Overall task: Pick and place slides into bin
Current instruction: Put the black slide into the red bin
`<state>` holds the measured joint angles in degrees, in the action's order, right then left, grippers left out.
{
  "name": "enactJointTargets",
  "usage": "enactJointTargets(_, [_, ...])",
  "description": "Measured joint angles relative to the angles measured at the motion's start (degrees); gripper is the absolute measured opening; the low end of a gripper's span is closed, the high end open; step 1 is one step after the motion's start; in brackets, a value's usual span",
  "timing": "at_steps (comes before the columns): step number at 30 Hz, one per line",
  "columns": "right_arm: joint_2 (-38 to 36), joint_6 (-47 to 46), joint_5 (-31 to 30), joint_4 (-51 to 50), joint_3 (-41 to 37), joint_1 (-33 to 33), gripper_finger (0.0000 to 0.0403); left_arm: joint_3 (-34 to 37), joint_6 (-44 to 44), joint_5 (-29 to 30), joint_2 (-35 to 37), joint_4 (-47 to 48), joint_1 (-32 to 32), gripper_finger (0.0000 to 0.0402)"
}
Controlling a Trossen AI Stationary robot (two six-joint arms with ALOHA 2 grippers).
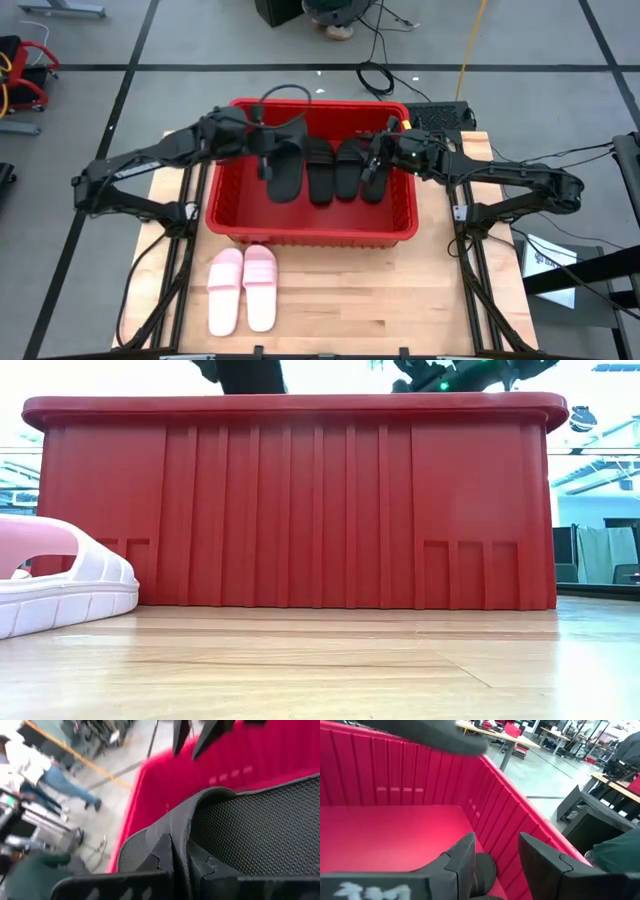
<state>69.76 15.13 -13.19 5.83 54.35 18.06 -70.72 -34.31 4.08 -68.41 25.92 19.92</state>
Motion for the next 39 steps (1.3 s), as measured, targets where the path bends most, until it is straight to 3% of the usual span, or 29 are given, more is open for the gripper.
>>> enactJointTargets(8, [0.00,3.26,-0.02,-0.13,-0.02,0.36,0.0139,0.02,-2.50,-5.10,-7.86,-1.58,4.82,0.0003])
enactJointTargets(14, [0.00,5.68,-0.07,-0.18,-0.02,1.51,0.0139,1.28,-1.45,-7.78,-9.58,-3.81,7.88,0.0003])
enactJointTargets(25, [0.00,3.72,-0.02,-0.42,-0.02,4.04,0.0139,18.25,0.13,-11.13,-6.73,-24.13,12.04,0.0002])
enactJointTargets(30, [0.00,2.05,0.07,-0.57,-0.03,4.00,0.0139,23.65,-1.54,-17.68,-5.13,-28.32,15.07,0.0002])
enactJointTargets(39, [0.00,0.55,3.67,-0.51,-0.04,3.98,0.0139,29.23,-2.04,-15.98,-4.93,-32.21,18.77,0.0003])
